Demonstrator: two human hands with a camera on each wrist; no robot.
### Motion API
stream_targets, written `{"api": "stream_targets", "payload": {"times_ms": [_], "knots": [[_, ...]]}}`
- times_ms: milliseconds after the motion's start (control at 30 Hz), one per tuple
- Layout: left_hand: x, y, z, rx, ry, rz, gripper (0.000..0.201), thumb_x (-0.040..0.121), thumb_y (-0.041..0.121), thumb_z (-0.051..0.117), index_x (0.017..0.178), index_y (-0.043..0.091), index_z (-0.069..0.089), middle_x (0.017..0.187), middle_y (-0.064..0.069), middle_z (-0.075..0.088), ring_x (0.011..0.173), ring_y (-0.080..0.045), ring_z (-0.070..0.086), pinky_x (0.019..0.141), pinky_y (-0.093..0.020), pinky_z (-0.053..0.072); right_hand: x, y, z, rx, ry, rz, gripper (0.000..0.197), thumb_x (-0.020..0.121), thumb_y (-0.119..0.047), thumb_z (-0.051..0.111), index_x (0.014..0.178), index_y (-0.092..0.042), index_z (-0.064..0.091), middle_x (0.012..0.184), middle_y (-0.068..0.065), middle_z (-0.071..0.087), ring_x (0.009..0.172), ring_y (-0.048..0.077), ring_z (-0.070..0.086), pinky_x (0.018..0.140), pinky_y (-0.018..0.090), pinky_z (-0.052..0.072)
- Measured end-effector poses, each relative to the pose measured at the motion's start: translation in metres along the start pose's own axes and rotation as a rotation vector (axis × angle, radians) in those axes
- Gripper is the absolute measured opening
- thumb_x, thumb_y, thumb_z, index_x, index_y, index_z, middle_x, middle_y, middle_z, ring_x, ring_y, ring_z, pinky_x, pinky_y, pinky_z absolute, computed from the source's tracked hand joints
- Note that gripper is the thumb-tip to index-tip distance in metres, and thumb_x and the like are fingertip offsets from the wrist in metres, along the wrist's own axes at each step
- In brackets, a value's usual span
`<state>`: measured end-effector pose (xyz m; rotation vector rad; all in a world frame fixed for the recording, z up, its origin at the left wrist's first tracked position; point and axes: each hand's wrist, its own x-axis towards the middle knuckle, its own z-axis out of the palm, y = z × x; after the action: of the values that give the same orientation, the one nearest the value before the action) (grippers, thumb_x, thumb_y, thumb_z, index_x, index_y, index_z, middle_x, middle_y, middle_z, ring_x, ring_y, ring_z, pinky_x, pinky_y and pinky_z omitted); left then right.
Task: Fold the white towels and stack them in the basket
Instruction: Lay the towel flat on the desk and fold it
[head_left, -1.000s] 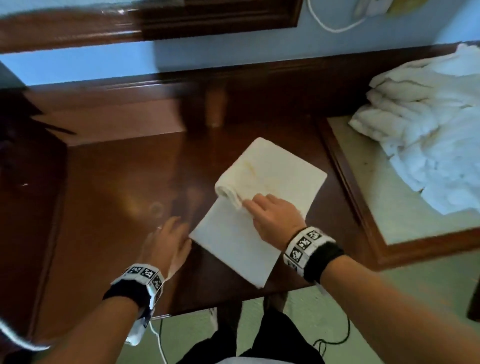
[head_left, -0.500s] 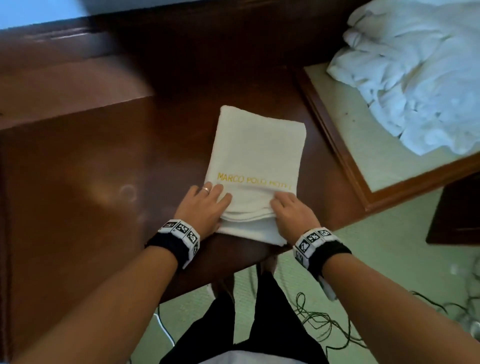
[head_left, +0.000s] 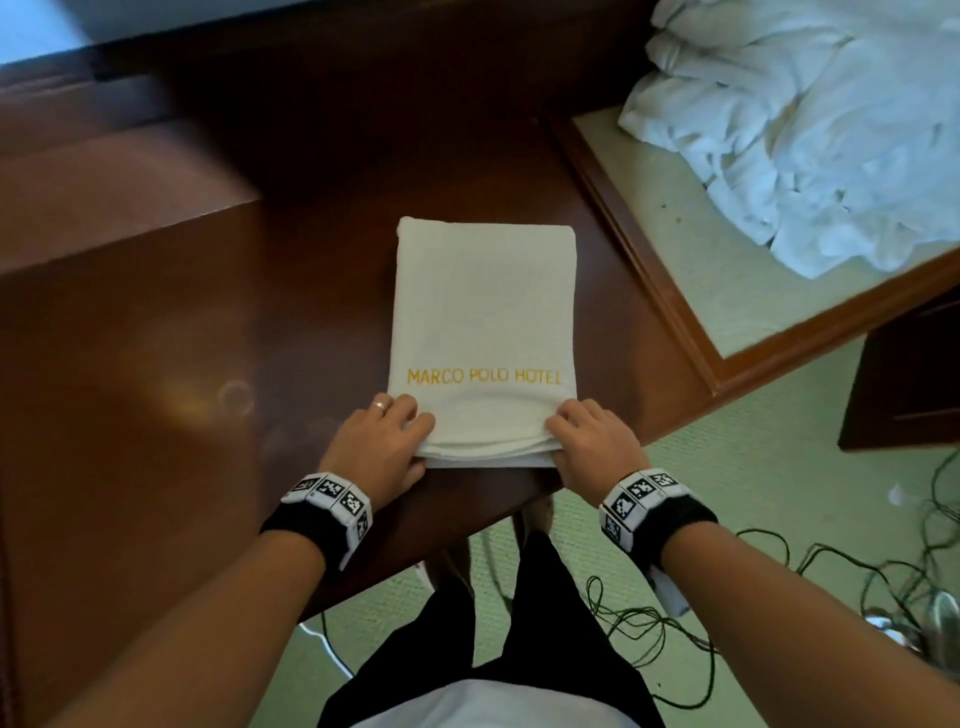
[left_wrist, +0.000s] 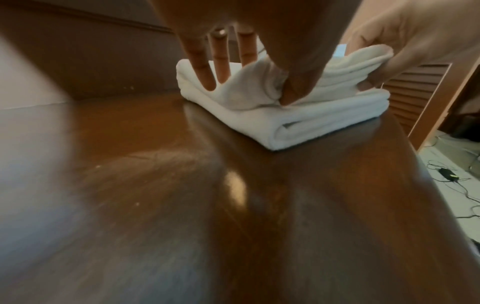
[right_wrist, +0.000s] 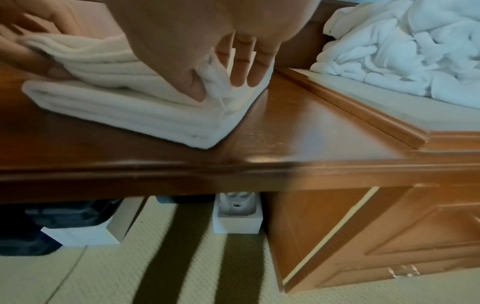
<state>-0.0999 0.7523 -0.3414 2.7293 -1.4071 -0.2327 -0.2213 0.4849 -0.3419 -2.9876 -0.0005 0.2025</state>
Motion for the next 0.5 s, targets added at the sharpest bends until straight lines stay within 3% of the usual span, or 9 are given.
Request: {"api": "stream_targets", "payload": {"times_ms": [100, 267, 400, 500], "knots": [[0.000, 0.008, 0.000, -0.020, 0.063, 0.028, 0.037, 0.062, 0.027, 0.083, 0.090, 0.012, 0.063, 0.091, -0.010, 0.058, 0.079, -0.032, 0.056, 0.056, -0.038, 0.049, -0.004, 0.002, -0.003, 0.012, 0.036, 0.043, 0.032, 0.059, -0.003, 0.070, 0.086, -0.012, 0.055, 0.087, 0.008, 0.054, 0.072, 0.030, 0.049, 0.057, 0.037, 0.043], [-0.008, 0.007, 0.009, -0.093, 0.019, 0.032, 0.048, 0.060, 0.029, 0.090, 0.097, 0.015, 0.062, 0.099, -0.009, 0.057, 0.088, -0.033, 0.054, 0.060, -0.040, 0.055, -0.022, 0.001, 0.002, 0.018, -0.063, 0.056, 0.032, 0.071, -0.029, 0.062, 0.100, -0.017, 0.058, 0.100, 0.004, 0.052, 0.084, 0.026, 0.052, 0.067, 0.037, 0.047], [-0.001, 0.010, 0.011, -0.062, 0.012, 0.051, 0.051, 0.053, 0.005, 0.086, 0.092, 0.014, 0.054, 0.087, -0.010, 0.055, 0.077, -0.034, 0.052, 0.051, -0.038, 0.050, -0.012, -0.001, 0.000, -0.062, -0.033, -0.015, 0.034, 0.057, -0.005, 0.067, 0.086, -0.014, 0.051, 0.084, 0.007, 0.051, 0.068, 0.029, 0.050, 0.057, 0.034, 0.035], [-0.002, 0.015, 0.016, -0.059, -0.075, -0.009, 0.058, 0.054, 0.012, 0.089, 0.094, 0.018, 0.047, 0.088, -0.009, 0.053, 0.078, -0.033, 0.051, 0.052, -0.038, 0.045, -0.012, -0.005, 0.001, -0.121, -0.068, -0.054, 0.035, 0.054, -0.003, 0.063, 0.085, -0.013, 0.049, 0.080, 0.008, 0.050, 0.066, 0.029, 0.048, 0.056, 0.033, 0.030]]}}
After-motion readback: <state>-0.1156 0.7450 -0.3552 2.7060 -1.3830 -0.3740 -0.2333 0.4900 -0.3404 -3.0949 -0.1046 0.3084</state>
